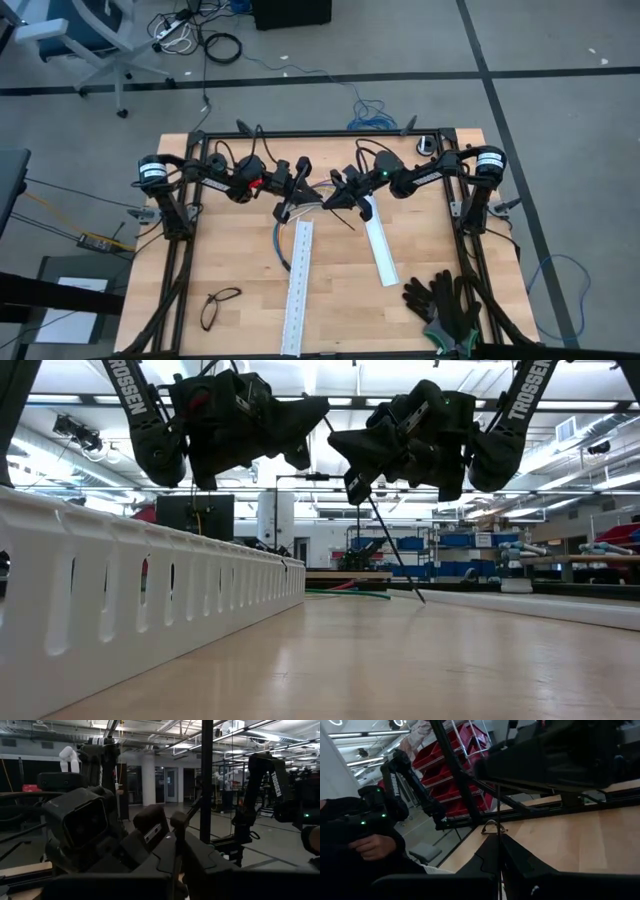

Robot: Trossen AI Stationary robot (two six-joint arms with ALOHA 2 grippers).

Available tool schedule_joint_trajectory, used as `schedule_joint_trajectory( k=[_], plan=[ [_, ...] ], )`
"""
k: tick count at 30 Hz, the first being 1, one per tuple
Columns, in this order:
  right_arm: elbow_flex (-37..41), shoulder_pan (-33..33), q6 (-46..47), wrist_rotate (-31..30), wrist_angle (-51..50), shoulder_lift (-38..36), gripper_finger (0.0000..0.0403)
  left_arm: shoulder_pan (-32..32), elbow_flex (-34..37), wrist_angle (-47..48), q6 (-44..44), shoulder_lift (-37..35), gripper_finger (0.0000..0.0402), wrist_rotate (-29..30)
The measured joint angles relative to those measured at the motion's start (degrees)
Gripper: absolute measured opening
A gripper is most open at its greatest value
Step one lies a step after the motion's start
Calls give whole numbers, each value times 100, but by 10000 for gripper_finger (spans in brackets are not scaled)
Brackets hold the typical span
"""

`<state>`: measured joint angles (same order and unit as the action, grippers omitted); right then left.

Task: Ziptie cables
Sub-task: Wrap the black zip tie around the object

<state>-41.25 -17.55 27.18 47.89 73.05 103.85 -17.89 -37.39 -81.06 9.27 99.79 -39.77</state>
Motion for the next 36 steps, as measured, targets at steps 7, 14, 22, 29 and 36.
schedule_joint_trajectory(
  k=[7, 14, 22, 29, 36],
  plan=[
    [0, 34, 74, 12, 72, 0, 0, 0, 0, 176, -278, -2, 0, 28],
    [0, 34, 240, -76, 45, 0, 0, 0, 0, 214, -278, -2, 0, 70],
    [0, -20, 322, -184, -579, -2, 32, 0, 2, 493, -273, -2, 0, 89],
    [0, -97, 273, -180, -695, -2, 83, 0, 9, 1101, -387, -2, 0, 283],
    [0, -320, 268, -163, -743, -2, 102, -1, 11, 1482, -454, -2, 0, 443]
  ],
)
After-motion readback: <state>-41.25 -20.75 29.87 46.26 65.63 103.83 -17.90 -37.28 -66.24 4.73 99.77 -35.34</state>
